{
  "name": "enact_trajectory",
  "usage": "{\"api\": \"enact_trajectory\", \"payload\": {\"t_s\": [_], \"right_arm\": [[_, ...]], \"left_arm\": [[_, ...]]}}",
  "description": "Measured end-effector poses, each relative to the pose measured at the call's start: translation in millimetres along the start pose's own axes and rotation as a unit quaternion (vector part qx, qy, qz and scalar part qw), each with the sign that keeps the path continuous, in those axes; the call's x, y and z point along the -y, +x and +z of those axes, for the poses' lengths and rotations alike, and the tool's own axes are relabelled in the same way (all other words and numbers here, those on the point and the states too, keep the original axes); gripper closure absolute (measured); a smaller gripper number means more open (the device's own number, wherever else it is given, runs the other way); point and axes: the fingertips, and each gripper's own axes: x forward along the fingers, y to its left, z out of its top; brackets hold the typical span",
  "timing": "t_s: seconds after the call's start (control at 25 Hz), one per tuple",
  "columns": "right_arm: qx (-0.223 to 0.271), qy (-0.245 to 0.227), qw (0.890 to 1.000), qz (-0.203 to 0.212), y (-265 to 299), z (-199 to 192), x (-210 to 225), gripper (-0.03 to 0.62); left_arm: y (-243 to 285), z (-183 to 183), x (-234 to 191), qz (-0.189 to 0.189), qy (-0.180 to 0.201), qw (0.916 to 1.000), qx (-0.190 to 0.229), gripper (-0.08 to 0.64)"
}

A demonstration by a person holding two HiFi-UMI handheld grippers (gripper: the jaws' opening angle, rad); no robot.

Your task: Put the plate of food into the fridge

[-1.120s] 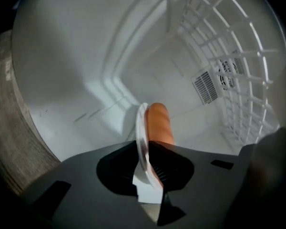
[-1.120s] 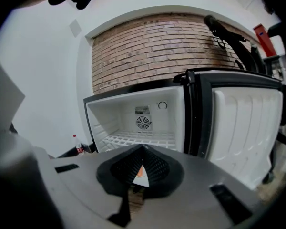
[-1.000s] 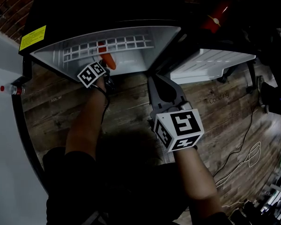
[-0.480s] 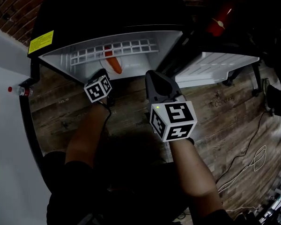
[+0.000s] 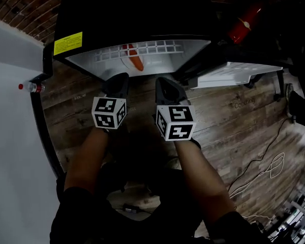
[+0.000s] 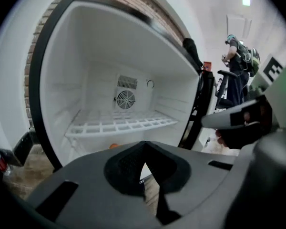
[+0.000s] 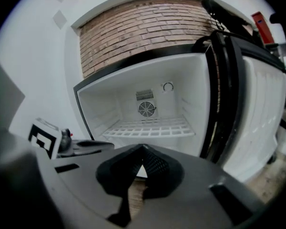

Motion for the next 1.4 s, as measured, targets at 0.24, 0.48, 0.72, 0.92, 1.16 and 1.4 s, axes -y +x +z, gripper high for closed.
{"api": "enact_trajectory", "payload": {"t_s": [0.24, 0.48, 0.72, 0.92, 1.16, 1.4], "right_arm": [[-0.013, -0.014, 0.999, -0.046, -59.0, -2.2, -25.4, 0.578], [-0.021, -0.036, 0.994, -0.102, -176.4, 50.5, -42.6, 0.578], [-0.008, -0.014, 0.996, -0.092, -269.8, 203.8, -62.6, 0.578], [0.031, -0.009, 0.997, -0.068, -333.6, 341.0, -81.4, 0.578], [0.104, -0.018, 0.993, -0.052, -398.0, 490.0, -86.9, 0.578], [0.157, -0.021, 0.987, -0.041, -455.1, 570.9, -99.0, 0.578]], "left_arm": [[-78.0, 51.8, 42.6, -0.049, 0.022, 0.9982, -0.029, 0.563], [-164.9, 138.4, 70.7, -0.032, 0.008, 0.9979, -0.055, 0.563], [-237.7, 287.6, 137.6, -0.054, 0.009, 0.9976, -0.042, 0.563], [-298.5, 403.0, 194.8, -0.056, 0.019, 0.9978, -0.031, 0.563], [-343.7, 539.4, 241.0, -0.065, 0.029, 0.9975, 0.003, 0.563], [-386.1, 628.5, 258.6, -0.035, 0.037, 0.9963, 0.069, 0.563]]}}
